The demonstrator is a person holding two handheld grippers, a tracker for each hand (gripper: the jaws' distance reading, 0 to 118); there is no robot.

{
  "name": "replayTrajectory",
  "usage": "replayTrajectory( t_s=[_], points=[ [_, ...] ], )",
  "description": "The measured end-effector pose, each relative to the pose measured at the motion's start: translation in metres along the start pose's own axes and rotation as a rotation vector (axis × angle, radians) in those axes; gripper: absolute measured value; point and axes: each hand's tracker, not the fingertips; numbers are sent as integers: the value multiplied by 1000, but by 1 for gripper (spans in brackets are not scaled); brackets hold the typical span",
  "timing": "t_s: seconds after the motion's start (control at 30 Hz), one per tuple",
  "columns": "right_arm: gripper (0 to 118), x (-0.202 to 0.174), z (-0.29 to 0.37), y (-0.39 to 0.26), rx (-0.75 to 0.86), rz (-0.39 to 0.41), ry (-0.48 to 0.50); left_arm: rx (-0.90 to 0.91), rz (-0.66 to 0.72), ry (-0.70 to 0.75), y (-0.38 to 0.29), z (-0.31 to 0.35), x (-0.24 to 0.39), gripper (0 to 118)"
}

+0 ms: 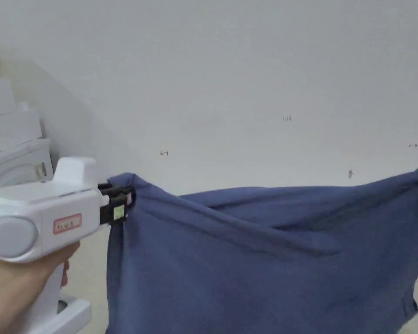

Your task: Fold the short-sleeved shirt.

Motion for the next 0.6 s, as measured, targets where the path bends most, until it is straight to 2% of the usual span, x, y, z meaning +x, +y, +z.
replayTrajectory(
  t_s=[0.13, 0.17, 0.23, 0.27, 0.3, 0.37, 0.4, 0.43, 0.6],
  points=[
    [3, -14, 21, 57, 84, 14, 6, 104, -10, 39, 52, 25, -11, 8],
    [3, -21, 25, 70, 124, 32, -14, 149, -24, 60, 25, 9, -7, 8],
    [3, -32, 22, 89, 154, 62, -40, 174, -27, 112, 27, 8, -9, 8],
    [3, -38, 22, 100, 163, 66, -56, 161, -20, 103, 70, 11, -19, 8],
    [3, -43, 20, 109, 165, 74, -56, 162, -17, 106, 75, 9, -22, 8],
    [3, -46, 14, 122, 175, 65, -73, 169, -28, 133, 65, 0, -24, 8],
    [3, -49, 11, 127, 175, 69, -75, 168, -29, 137, 119, -5, -37, 8],
    [3, -53, 9, 131, 175, 75, -78, 169, -28, 140, 125, -10, -42, 8],
    [3, -51, 0, 128, 166, 69, -87, 157, -24, 147, 121, -19, -42, 8]
  ],
)
